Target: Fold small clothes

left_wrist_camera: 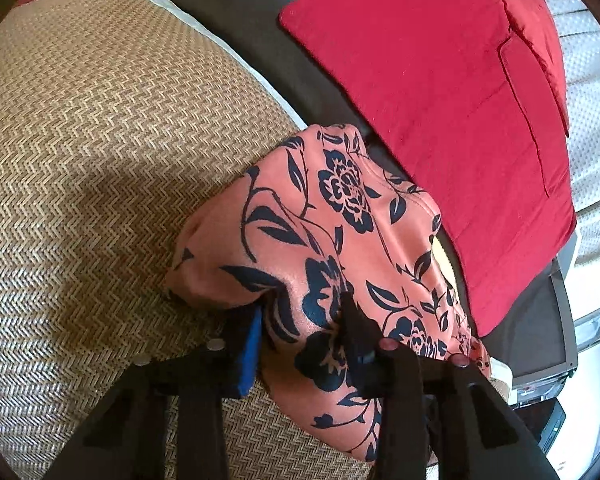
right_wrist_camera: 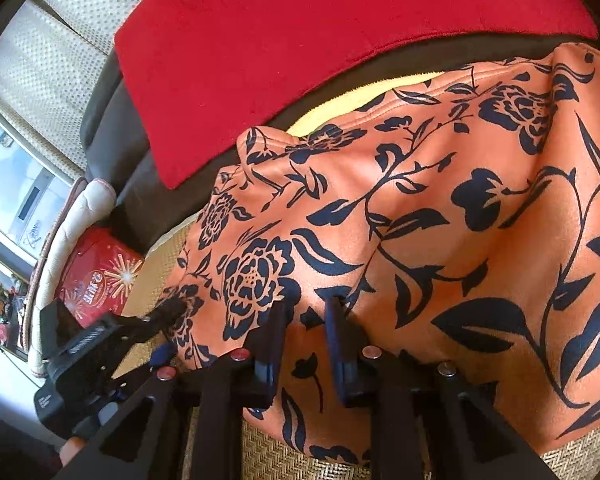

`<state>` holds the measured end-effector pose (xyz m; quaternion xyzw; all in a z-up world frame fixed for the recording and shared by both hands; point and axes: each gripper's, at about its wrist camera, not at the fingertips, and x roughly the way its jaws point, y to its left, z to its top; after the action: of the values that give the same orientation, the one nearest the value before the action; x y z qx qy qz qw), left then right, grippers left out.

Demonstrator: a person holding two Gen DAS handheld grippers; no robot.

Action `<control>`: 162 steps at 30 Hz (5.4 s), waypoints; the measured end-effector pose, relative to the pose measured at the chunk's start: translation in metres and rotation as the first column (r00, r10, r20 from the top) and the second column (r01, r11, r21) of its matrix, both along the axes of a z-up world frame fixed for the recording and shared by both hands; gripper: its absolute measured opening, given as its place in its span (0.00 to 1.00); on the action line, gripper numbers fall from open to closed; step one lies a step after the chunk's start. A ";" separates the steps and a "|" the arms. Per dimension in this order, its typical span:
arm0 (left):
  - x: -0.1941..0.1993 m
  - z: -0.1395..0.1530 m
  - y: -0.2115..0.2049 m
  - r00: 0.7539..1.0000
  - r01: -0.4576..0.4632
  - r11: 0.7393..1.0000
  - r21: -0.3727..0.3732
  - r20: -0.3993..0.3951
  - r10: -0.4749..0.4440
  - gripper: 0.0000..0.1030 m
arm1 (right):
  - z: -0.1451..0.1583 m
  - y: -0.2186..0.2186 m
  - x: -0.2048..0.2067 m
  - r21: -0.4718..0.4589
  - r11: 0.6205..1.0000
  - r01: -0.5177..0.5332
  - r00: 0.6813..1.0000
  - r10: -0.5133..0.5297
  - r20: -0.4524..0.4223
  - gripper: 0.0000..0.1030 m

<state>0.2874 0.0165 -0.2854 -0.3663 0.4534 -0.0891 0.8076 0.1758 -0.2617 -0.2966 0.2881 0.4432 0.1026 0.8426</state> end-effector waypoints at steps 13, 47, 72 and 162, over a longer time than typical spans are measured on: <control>0.006 0.009 0.007 0.998 0.019 1.000 0.024 0.067 -0.020 0.28 | 0.001 0.000 -0.009 0.006 1.000 0.007 1.000 -0.007 -0.004 0.20; -0.083 0.143 -0.207 0.537 0.543 0.665 0.513 0.397 -0.744 0.70 | 0.032 -0.249 -0.110 0.438 0.803 0.403 0.857 -0.499 0.127 0.73; -0.049 0.063 -0.188 0.677 0.606 0.652 0.456 0.135 -0.724 0.68 | 0.077 -0.180 -0.122 -0.010 0.866 0.500 0.865 -0.499 -0.042 0.26; -0.046 0.051 -0.192 0.731 0.479 0.565 0.672 0.050 -0.680 0.77 | 0.001 -0.197 0.028 0.162 0.894 0.417 0.909 -0.407 -0.093 0.29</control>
<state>0.2419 -0.1751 -0.2340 0.1096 0.4219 -0.2543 0.8633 0.2034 -0.4583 -0.2956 0.4522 0.3849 -0.0472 0.8032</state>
